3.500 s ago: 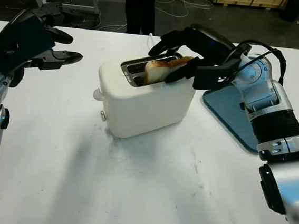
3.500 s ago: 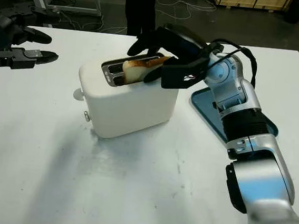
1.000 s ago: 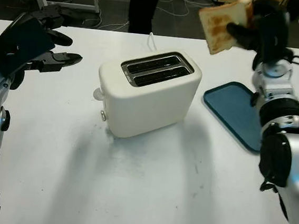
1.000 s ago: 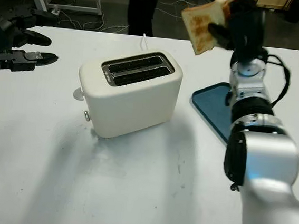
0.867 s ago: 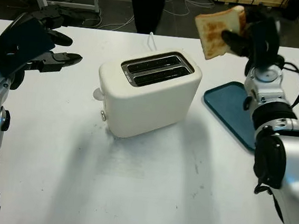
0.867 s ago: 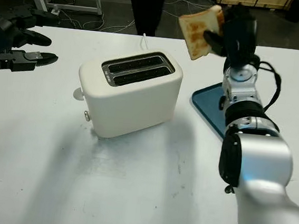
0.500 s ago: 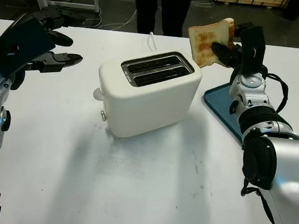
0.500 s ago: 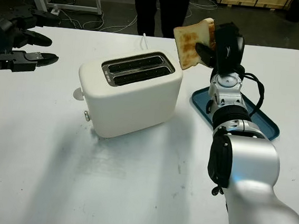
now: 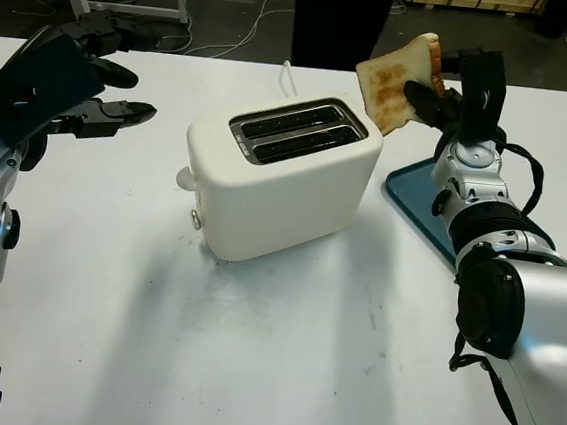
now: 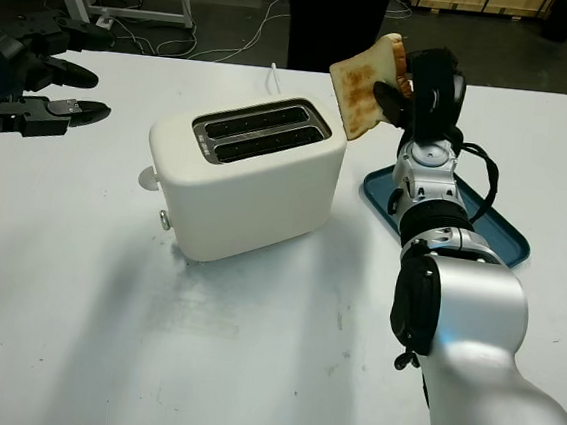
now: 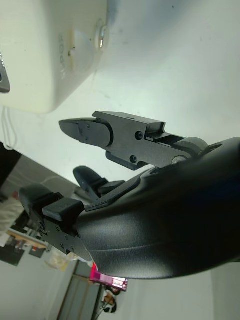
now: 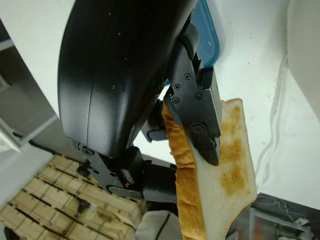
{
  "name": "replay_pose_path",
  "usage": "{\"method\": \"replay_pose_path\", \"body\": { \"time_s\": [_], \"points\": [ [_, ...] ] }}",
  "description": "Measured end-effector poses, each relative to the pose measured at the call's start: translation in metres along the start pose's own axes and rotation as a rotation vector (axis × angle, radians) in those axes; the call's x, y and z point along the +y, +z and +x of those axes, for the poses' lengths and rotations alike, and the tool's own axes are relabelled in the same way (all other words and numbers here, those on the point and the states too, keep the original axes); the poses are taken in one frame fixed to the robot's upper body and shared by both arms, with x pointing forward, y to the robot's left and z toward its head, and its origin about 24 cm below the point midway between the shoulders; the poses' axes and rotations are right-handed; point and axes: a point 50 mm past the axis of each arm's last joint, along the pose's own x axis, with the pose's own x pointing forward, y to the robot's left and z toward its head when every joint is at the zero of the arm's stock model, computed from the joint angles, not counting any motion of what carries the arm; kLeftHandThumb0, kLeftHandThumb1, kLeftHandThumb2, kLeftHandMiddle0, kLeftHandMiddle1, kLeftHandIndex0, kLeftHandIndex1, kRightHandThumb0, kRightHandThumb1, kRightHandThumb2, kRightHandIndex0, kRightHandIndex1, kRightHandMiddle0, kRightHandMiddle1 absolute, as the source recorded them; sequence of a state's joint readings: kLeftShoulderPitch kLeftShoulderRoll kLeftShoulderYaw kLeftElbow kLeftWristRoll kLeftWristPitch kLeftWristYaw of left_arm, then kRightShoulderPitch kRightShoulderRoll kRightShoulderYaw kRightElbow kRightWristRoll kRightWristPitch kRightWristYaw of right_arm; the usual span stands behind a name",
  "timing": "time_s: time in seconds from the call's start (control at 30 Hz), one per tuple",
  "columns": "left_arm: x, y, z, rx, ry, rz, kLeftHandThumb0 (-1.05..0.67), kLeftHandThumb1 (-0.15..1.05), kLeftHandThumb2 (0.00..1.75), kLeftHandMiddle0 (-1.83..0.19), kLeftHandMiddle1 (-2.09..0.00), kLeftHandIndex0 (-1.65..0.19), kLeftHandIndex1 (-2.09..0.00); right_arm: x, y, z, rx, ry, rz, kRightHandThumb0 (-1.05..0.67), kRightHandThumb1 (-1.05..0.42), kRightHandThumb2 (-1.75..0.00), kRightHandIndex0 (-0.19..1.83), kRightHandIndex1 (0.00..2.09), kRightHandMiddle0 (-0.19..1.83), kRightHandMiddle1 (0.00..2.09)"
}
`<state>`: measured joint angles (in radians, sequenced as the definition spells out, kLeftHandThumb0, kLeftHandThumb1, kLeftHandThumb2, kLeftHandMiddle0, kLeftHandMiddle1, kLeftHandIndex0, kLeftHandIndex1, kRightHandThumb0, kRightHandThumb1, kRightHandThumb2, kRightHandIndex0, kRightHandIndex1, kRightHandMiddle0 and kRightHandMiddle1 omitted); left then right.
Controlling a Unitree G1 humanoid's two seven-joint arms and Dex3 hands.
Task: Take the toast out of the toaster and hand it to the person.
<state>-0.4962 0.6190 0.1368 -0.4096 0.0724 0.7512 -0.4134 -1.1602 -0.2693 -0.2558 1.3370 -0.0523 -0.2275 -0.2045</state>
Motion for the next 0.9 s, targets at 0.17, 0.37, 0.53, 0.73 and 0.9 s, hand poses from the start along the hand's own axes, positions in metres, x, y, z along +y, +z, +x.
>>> {"method": "replay_pose_path", "body": {
  "time_s": [0.17,0.37,0.53,0.73,0.9],
  "points": [
    [0.0000,-0.0001,-0.0001,0.002,0.000,-0.001,-0.02,0.87,0.23,-0.06,-0.98,-0.22,-0.53,0.0000,-0.0001,0.0001,0.001,0.008,0.005,0.10,-0.92,-0.07,0.64,1.75,0.41,1.75],
    [-0.0001,-0.0002,-0.0001,0.002,0.000,-0.001,-0.02,0.88,0.23,-0.06,-0.97,-0.23,-0.53,0.0006,0.0000,0.0000,-0.001,0.011,-0.004,0.09,-0.92,-0.05,0.67,1.75,0.43,1.75],
    [-0.0008,-0.0013,-0.0008,0.005,-0.002,0.000,-0.02,0.88,0.22,-0.07,-0.96,-0.23,-0.52,0.0017,0.0003,-0.0002,-0.005,0.016,-0.021,0.06,-0.92,-0.04,0.68,1.75,0.44,1.75],
    [-0.0011,0.0002,-0.0018,-0.002,-0.002,0.003,-0.04,0.88,0.21,-0.08,-0.96,-0.24,-0.51,0.0019,0.0003,-0.0002,-0.005,0.017,-0.024,0.09,-0.92,-0.07,0.67,1.75,0.42,1.75],
    [-0.0012,-0.0007,-0.0018,0.001,-0.002,0.003,-0.03,0.88,0.20,-0.08,-0.95,-0.24,-0.51,0.0013,0.0002,-0.0001,-0.003,0.014,-0.015,0.08,-0.92,-0.05,0.67,1.75,0.43,1.75]
  ]
}}
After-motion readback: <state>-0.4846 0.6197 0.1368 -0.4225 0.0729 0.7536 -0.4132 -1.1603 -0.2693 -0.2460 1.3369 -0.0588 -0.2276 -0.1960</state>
